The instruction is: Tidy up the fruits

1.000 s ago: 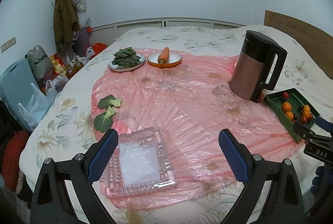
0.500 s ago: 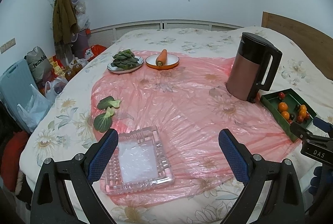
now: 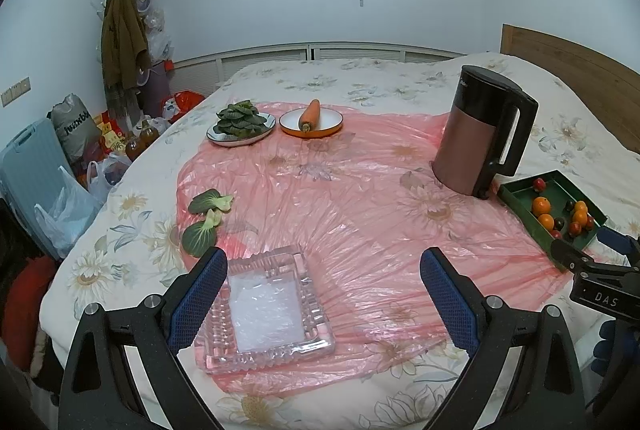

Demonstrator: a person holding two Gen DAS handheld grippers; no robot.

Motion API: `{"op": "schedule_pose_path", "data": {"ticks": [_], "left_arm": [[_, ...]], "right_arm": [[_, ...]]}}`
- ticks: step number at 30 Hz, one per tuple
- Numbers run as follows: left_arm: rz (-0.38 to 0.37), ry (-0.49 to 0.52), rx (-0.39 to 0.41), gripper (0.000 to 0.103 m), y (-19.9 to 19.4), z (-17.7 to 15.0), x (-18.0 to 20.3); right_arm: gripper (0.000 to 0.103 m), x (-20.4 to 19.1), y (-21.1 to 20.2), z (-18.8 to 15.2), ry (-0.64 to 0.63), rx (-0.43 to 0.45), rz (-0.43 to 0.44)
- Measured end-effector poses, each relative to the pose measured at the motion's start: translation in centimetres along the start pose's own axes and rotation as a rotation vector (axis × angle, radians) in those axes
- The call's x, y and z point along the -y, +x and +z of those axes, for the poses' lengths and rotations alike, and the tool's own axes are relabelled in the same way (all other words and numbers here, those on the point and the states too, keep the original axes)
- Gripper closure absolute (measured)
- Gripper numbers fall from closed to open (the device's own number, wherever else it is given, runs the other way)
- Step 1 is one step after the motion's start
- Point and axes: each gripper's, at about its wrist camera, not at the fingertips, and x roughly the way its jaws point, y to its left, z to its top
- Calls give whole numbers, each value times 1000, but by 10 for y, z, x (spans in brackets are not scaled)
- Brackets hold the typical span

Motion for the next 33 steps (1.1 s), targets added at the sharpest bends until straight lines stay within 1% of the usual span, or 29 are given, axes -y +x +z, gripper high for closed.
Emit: {"op": "schedule_pose_path", "data": {"ticks": [18,33], "left_arm": [[-4,6,6,8,-3,1,1],[2,4,1,8,5,-2,0]], "right_arm": [[0,-4,4,-2,-11,-12,5],[0,-6,13,-4,-19,-18,-2]]}}
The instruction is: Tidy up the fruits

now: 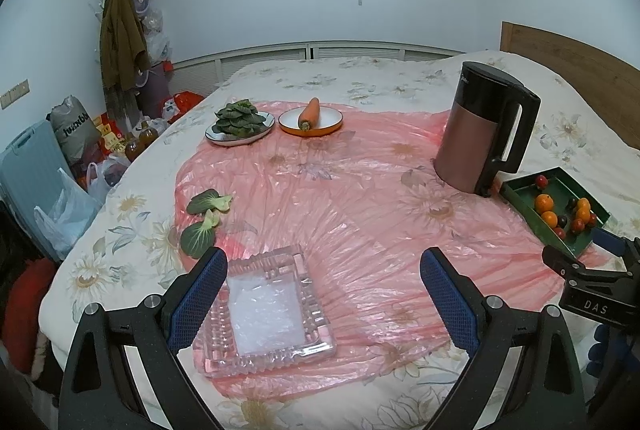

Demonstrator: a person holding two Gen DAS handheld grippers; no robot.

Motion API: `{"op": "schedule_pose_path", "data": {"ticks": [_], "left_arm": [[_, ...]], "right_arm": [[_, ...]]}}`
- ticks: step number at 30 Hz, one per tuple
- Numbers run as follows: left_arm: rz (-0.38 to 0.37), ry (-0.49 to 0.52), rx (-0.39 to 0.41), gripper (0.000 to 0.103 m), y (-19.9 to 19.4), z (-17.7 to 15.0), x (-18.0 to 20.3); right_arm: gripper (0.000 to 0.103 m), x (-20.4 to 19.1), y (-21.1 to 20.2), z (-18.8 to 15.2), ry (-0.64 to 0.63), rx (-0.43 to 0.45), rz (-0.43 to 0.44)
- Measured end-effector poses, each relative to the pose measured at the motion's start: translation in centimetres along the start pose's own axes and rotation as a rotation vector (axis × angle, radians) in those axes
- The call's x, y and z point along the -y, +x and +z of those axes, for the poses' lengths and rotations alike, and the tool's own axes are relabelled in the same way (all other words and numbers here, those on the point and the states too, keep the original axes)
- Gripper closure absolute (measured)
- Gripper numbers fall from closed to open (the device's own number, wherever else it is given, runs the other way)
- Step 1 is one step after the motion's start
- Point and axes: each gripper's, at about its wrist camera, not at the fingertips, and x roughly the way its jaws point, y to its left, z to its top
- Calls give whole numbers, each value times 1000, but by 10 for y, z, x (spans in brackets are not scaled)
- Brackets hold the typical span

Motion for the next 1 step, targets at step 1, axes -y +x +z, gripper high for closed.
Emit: {"op": "schedule_pose_path", "data": {"ticks": [1], "left_arm": [[0,1,-1,8,0,0,0]], "right_arm": [[0,1,1,0,1,0,-1]]}}
